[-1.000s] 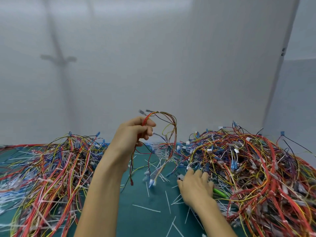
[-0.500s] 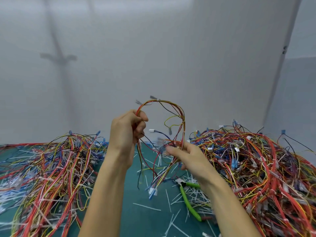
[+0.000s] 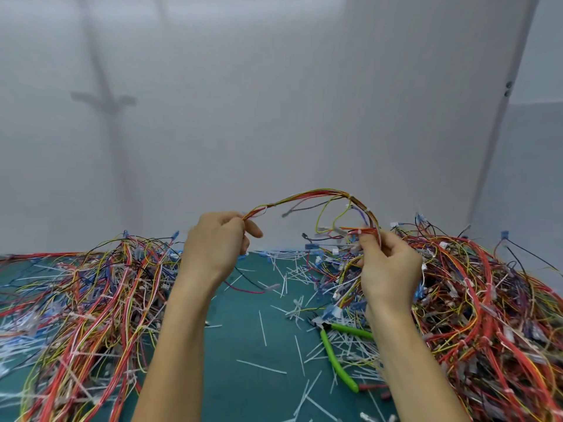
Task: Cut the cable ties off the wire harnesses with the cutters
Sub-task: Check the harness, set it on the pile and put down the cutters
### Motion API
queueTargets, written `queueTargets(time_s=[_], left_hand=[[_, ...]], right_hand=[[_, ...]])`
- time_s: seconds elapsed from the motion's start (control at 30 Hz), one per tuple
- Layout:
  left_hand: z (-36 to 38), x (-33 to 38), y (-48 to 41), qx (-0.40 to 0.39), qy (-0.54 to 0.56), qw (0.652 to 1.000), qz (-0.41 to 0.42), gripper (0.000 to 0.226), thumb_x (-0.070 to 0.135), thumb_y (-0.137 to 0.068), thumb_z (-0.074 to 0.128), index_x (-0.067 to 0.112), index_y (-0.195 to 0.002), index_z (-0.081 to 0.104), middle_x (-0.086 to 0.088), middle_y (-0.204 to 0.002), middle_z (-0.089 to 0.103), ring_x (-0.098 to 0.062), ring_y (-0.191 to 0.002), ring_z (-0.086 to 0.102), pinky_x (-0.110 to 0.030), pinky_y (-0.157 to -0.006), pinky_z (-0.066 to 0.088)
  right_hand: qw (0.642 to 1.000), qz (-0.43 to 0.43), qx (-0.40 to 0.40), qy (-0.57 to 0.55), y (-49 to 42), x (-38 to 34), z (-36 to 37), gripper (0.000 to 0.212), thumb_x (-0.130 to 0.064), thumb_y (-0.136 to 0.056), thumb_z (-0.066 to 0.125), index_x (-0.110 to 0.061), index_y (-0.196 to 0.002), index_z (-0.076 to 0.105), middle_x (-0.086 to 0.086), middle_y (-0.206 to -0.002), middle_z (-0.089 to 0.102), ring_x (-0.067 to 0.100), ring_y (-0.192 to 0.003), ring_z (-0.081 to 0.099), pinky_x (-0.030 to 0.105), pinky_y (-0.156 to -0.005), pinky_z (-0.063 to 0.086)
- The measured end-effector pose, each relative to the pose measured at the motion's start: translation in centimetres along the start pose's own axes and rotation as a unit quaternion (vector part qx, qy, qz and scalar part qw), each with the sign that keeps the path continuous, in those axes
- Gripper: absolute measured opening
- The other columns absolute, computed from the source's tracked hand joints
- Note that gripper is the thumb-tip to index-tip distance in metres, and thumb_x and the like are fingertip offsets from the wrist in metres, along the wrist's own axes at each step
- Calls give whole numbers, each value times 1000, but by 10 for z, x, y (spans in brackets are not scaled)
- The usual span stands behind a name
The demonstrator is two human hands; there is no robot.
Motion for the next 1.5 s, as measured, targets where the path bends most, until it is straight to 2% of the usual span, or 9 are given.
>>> queueTargets(time_s=[0.17, 0.3, 0.4, 0.5, 0.63, 0.77, 0.97, 1.23, 1.5], left_hand=[[11, -15, 1, -115, -124, 983, -70, 24, 26, -69, 45, 25, -79, 68, 3, -84, 73, -22, -85, 63, -37, -87, 51], [12, -16, 1, -97, -175, 979, -38, 44, 6, -85, 45, 14, -127, 37, -10, -133, 45, -31, -117, 48, -44, -103, 40], [12, 8, 3, -177, 20, 984, -25, 54, -14, -66, 42, 10, -113, 53, -6, -120, 57, -27, -120, 53, -34, -97, 46], [13, 24, 22, -326, 241, 914, -31, 61, 6, -59, 40, -18, -113, 55, -22, -110, 63, -35, -94, 65, -23, -76, 56], [13, 20, 34, -369, 264, 890, -45, 52, 23, -68, 42, -11, -94, 72, -33, -104, 68, -41, -98, 67, -36, -94, 50], [17, 15, 32, -418, 260, 870, -2, 59, 31, -64, 49, 9, -115, 72, -16, -125, 66, -33, -118, 61, -45, -108, 36], [18, 10, 15, -175, 6, 983, -61, 39, 40, -94, 37, 20, -87, 70, 7, -104, 72, -13, -90, 68, -37, -89, 42], [42, 33, 26, -263, 177, 945, -76, 49, 51, -94, 44, 14, -86, 75, -6, -85, 72, -18, -83, 66, -43, -95, 46], [43, 32, 22, -183, 267, 946, -19, 17, 30, -82, 72, 17, -91, 78, -1, -83, 72, -11, -76, 58, -35, -78, 35]], right_hand=[[997, -73, -22, 14, -2, -19, -4, 24, -28, -91, 68, -33, -68, 68, -12, -58, 62, 10, -52, 45, 34, -54, 38], [989, -118, -88, 19, 1, -36, -1, 20, -17, -90, 69, -36, -84, 72, -9, -69, 65, 17, -61, 52, 32, -58, 43], [978, -163, -129, 21, 7, -52, 2, 30, -7, -89, 68, -37, -94, 70, -15, -84, 66, 3, -76, 58, 14, -68, 44], [965, -204, -162, 18, 11, -63, 5, 26, -2, -89, 68, -25, -99, 76, -11, -99, 68, 3, -95, 63, 18, -85, 48], [960, -209, -181, -41, 11, -71, 2, 34, 3, -87, 67, -25, -104, 76, -3, -116, 65, 9, -113, 61, 25, -98, 49], [957, -251, -139, -46, 11, -77, -6, 43, 11, -84, 64, -29, -100, 74, -4, -111, 51, 4, -110, 54, 17, -93, 45], [944, -275, -165, -77, 16, -86, -4, 39, 8, -81, 62, -28, -90, 75, -3, -102, 46, 4, -109, 55, 19, -95, 49], [916, -249, -293, -116, 31, -84, 15, 42, 18, -74, 71, -22, -87, 80, -5, -94, 60, 16, -99, 64, 28, -77, 56], [892, -281, -353, -19, 31, -90, 12, 52, 17, -75, 61, -29, -94, 77, -13, -104, 71, 14, -116, 60, 23, -98, 46]])
Point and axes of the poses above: each hand's wrist, its own y-axis away from the middle knuckle, its own z-axis out of the palm, x = y × z, the point moved 4 cm from there along -y, towards the middle knuckle
